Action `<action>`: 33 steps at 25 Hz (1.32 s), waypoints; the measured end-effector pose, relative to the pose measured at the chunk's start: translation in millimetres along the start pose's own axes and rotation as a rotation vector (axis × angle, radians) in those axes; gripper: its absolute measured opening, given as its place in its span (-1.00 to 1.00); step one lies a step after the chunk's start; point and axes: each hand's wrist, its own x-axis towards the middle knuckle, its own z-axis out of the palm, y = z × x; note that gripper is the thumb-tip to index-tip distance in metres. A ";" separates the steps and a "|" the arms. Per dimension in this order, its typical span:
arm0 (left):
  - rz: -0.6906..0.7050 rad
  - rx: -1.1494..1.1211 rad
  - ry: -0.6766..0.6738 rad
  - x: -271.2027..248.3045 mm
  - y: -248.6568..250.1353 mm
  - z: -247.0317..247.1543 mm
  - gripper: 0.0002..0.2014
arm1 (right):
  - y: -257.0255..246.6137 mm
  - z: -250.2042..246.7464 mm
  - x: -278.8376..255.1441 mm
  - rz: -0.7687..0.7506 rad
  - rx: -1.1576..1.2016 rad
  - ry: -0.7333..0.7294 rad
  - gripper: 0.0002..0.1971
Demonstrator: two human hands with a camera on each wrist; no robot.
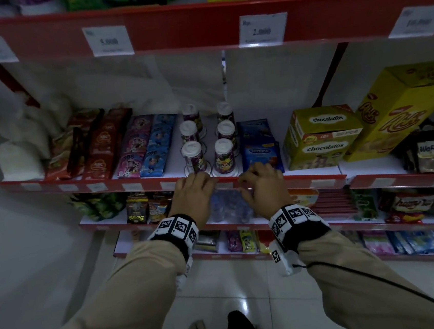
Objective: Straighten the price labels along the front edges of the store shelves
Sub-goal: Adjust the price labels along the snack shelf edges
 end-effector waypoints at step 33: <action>0.176 -0.047 -0.074 4.7 -29.6 5.3 -0.54 | -53.8 26.4 16.1 0.054 -0.064 0.040 -0.76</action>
